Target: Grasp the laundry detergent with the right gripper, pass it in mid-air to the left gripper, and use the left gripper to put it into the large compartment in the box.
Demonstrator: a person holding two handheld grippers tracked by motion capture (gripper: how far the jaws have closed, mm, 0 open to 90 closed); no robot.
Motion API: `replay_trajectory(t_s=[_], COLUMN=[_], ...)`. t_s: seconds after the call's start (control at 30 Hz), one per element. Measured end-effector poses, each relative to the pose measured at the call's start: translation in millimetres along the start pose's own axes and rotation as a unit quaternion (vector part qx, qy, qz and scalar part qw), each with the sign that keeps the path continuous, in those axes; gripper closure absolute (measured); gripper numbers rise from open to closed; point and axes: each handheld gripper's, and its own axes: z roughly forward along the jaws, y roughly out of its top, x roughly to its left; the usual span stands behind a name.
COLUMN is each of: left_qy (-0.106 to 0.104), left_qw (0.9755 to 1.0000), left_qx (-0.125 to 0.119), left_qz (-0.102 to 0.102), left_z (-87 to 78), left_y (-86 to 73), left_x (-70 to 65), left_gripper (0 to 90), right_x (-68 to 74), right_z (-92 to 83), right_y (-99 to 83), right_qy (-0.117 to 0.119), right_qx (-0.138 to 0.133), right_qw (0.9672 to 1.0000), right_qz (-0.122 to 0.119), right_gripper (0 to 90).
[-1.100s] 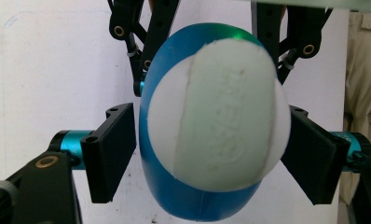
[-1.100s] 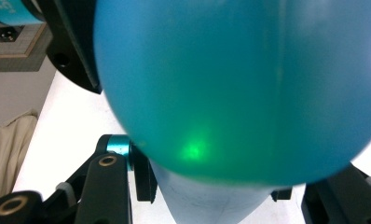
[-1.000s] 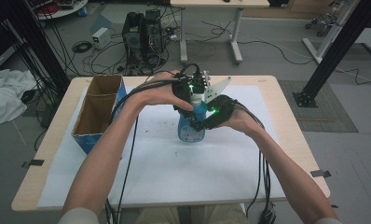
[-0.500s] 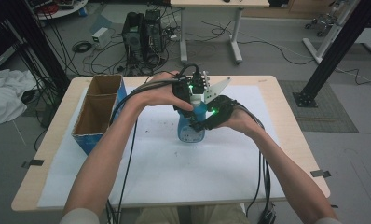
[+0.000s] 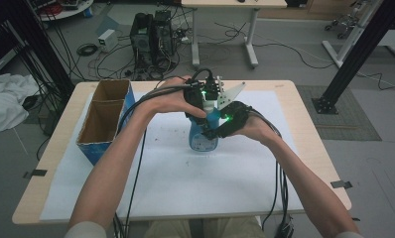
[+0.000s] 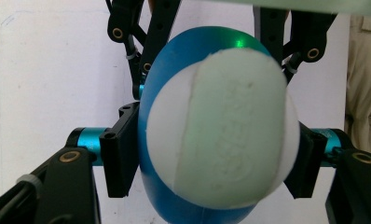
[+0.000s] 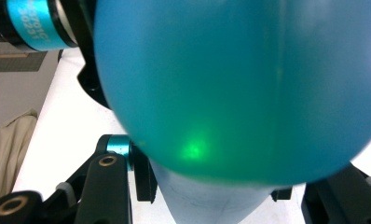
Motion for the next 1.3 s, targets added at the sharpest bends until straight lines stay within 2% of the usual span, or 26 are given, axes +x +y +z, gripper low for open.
replay_trajectory(t_s=[0.47,0.57,0.77,0.83,0.87,1.3], left_qy=[-0.002,-0.001,0.002,0.0,0.002,0.005], left_qw=[1.0,1.0,1.0,1.0,1.0,1.0], left_qx=[0.004,0.002,0.004,0.0,0.005,0.004], left_qz=[0.004,-0.001,0.005,-0.001,0.006,0.006], left_z=[-0.2,0.5,-0.2,-0.7,-0.5,-1.1], left_y=[0.8,0.4,0.1,-0.2,0.2,-0.4], left_x=[0.1,-0.3,-1.3,-0.1,-1.7,-2.8], left_gripper=[36.8,37.0,37.4,37.6,37.6,37.7], right_x=[0.3,0.4,0.7,0.2,0.2,1.0], right_z=[0.4,0.5,1.0,-0.1,-0.1,0.9], right_y=[0.4,0.4,0.6,0.4,0.4,0.5], right_qy=[0.002,0.002,0.003,0.001,0.001,0.005], right_qx=[0.002,0.002,0.002,0.001,0.001,-0.001], right_qw=[1.0,1.0,1.0,1.0,1.0,1.0], right_qz=[-0.002,-0.002,-0.003,-0.002,-0.002,-0.004], right_gripper=[46.8,46.8,46.8,46.7,46.7,45.5])
